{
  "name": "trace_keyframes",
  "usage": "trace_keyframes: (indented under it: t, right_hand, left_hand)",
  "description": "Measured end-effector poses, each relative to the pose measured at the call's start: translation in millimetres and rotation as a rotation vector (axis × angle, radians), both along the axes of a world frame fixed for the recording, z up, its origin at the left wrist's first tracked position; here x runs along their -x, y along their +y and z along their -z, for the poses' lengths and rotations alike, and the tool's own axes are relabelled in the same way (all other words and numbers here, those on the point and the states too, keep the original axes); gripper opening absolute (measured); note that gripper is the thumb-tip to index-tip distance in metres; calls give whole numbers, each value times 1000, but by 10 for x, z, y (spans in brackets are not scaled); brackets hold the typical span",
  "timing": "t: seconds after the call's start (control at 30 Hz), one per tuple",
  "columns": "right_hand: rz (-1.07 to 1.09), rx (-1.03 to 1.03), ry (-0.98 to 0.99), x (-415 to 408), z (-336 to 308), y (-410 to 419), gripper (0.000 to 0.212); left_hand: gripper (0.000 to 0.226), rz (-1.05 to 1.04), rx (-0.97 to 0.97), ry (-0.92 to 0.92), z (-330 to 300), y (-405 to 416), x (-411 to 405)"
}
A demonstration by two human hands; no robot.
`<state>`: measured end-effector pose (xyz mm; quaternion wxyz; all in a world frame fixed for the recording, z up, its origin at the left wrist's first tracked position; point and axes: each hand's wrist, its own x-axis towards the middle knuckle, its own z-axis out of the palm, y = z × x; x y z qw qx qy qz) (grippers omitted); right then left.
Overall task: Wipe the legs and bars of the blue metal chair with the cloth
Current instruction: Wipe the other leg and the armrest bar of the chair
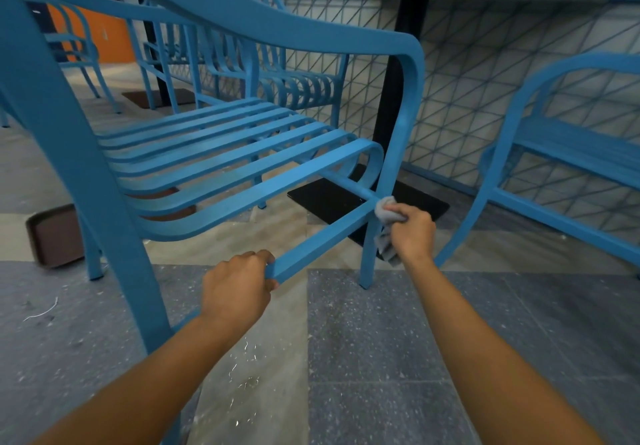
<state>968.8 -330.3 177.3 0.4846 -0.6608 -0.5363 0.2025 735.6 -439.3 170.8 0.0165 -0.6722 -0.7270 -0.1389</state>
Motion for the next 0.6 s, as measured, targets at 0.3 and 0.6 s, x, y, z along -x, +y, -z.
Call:
trace_keyframes:
  t: [0.3, 0.6]
  right_hand:
    - [40, 84, 210, 309, 95, 294, 39]
    - [133, 280, 550, 598, 196, 155, 31]
  left_hand:
    - [36, -34, 30, -59, -39, -28, 3]
    - [32, -54, 7, -53, -12, -17, -26]
